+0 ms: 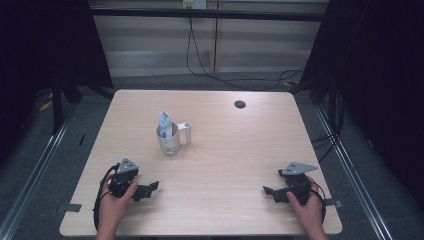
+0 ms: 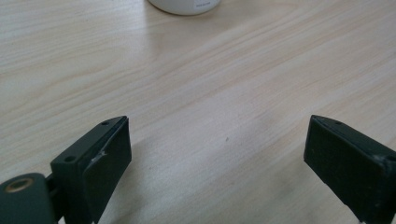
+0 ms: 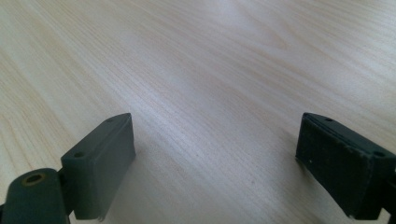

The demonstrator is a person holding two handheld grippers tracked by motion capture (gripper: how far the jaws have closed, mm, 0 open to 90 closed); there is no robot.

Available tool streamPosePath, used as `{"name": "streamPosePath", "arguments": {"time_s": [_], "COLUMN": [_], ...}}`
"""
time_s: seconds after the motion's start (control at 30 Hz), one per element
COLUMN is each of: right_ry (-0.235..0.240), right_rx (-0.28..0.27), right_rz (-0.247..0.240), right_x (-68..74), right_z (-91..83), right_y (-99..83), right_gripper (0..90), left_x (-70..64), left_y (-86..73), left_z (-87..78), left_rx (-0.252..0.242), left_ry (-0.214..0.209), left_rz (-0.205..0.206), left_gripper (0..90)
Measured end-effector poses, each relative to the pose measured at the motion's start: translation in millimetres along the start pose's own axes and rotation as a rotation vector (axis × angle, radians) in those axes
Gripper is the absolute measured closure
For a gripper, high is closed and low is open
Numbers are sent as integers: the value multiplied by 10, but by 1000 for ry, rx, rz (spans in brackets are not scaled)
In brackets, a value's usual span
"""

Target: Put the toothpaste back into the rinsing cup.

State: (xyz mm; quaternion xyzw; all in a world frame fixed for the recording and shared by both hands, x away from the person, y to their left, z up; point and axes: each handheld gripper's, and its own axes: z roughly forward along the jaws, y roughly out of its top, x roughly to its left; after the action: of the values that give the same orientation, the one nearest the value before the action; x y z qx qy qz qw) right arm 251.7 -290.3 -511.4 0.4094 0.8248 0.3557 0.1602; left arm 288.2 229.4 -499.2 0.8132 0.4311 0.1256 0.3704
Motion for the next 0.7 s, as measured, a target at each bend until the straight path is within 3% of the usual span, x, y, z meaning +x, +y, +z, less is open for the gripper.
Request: {"name": "streamPosePath", "arguments": {"time_s": [0.3,0.47,0.7], "right_ry": [0,0,0], "right_rx": [0,0,0], "right_rz": [-2,-1,-2], "right_x": [-1,0,-1], "right_z": [0,0,0], "right_y": [0,0,-1], "right_gripper": [111,111,111], "left_x": [6,-14,-36], "left_y": [-66,-77,-106], "left_z": [4,6,23], "left_rx": [20,37,22], "left_ry": [11,27,40], "left_rz": [17,68,95], "left_gripper": [74,71,51]}}
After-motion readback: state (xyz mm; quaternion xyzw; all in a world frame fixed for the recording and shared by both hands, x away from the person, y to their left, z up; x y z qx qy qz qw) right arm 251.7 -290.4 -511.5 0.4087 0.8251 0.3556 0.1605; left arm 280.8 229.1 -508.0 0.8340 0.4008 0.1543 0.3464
